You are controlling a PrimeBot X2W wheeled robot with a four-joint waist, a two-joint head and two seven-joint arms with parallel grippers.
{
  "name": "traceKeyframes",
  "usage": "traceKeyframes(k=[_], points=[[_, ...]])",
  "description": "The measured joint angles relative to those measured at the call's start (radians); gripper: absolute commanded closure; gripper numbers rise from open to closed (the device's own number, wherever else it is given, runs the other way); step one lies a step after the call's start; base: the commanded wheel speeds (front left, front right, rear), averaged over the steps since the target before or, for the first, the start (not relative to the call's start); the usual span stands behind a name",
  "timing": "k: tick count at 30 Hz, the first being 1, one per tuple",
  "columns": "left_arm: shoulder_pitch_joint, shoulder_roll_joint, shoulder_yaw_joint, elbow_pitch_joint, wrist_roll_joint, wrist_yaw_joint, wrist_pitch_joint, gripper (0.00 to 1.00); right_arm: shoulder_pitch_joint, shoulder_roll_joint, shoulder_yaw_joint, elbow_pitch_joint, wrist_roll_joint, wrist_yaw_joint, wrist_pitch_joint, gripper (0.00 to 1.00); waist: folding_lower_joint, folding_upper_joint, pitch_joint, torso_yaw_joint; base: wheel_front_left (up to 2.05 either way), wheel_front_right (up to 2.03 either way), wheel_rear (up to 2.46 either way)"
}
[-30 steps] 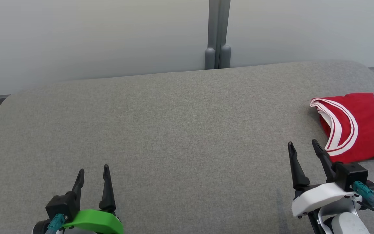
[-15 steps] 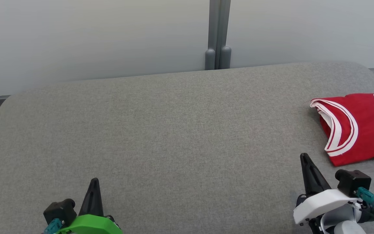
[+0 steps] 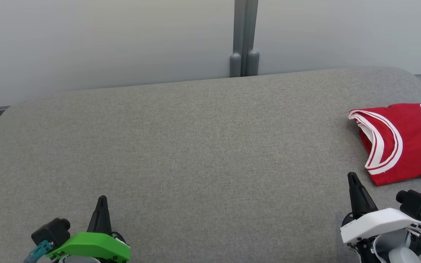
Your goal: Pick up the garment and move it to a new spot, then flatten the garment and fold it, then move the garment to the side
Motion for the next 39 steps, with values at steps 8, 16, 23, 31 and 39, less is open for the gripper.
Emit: traceKeyframes(k=[8, 16, 23, 31, 39], points=[[-0.018, -0.005, 0.017, 0.001, -0.108, -0.02, 0.029, 1.0, -0.006, 0.0, -0.016, 0.002, 0.125, 0.0, 0.027, 1.0, 0.0, 0.0, 0.003, -0.002, 0.0, 0.0, 0.0], [-0.03, -0.008, 0.039, 0.001, -0.201, -0.034, 0.056, 1.0, -0.017, -0.001, -0.033, 0.004, 0.238, 0.0, 0.053, 1.0, 0.0, 0.0, 0.006, -0.004, 0.0, 0.0, 0.0], [-0.043, -0.012, 0.051, 0.001, -0.284, -0.046, 0.075, 1.0, -0.021, -0.001, -0.045, 0.005, 0.332, 0.0, 0.072, 1.0, 0.0, 0.0, 0.009, -0.006, 0.0, 0.0, 0.0], [-0.06, -0.014, 0.069, 0.002, -0.364, -0.06, 0.1, 1.0, -0.027, -0.002, -0.061, 0.007, 0.43, 0.0, 0.094, 1.0, 0.0, 0.0, 0.012, -0.008, 0.0, 0.0, 0.0], [-0.076, -0.017, 0.081, 0.002, -0.439, -0.074, 0.122, 1.0, -0.035, -0.002, -0.073, 0.01, 0.52, 0.0, 0.114, 1.0, 0.0, 0.0, 0.015, -0.01, 0.0, 0.0, 0.0]])
